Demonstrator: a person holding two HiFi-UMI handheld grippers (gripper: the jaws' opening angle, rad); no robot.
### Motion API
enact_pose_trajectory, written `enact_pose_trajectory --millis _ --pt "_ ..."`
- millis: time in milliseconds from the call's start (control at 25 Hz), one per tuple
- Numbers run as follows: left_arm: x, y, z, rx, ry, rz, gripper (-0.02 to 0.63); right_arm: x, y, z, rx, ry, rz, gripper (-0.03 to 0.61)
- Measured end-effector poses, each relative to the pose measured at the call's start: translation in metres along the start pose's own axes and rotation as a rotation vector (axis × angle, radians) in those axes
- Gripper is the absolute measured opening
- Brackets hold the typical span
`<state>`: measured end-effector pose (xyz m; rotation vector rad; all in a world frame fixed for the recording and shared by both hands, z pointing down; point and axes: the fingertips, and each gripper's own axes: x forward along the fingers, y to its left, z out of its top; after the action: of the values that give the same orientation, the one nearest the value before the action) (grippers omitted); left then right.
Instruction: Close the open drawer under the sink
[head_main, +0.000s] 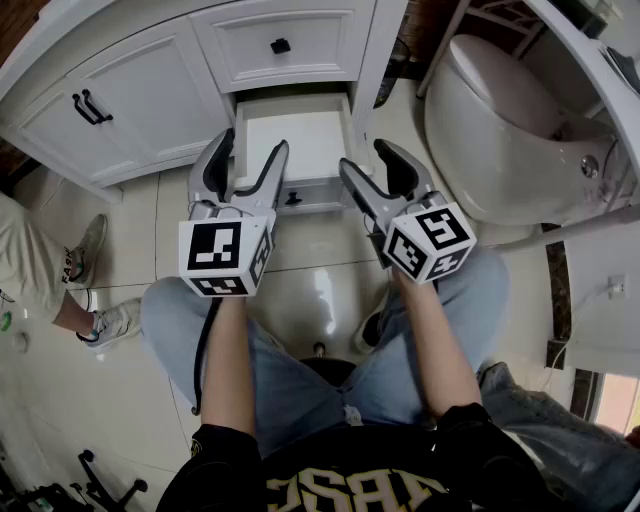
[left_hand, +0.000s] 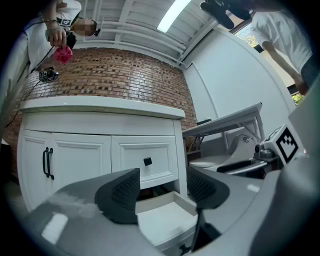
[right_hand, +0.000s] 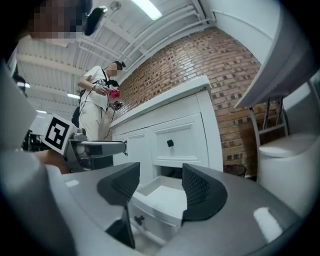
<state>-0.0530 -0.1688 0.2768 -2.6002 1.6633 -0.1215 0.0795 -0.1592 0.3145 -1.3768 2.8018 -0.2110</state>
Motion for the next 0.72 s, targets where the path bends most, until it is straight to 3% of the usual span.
enact_pose_trajectory --millis 240,440,720 --pt "0.015 0.001 -0.016 -0.009 0.043 -0.047 0.291 0.020 0.041 -0.048 0.140 0.102 0.161 0.259" --pt "0.029 0.006 -0.028 -0.034 0.064 -0.074 0.290 0.035 0.066 -0.087 0.143 0.199 0.230 0.235" --pt "0.046 0.008 -0.032 -0.072 0.065 -0.108 0.286 0.049 0.074 -0.158 0.256 0.334 0.215 0.133"
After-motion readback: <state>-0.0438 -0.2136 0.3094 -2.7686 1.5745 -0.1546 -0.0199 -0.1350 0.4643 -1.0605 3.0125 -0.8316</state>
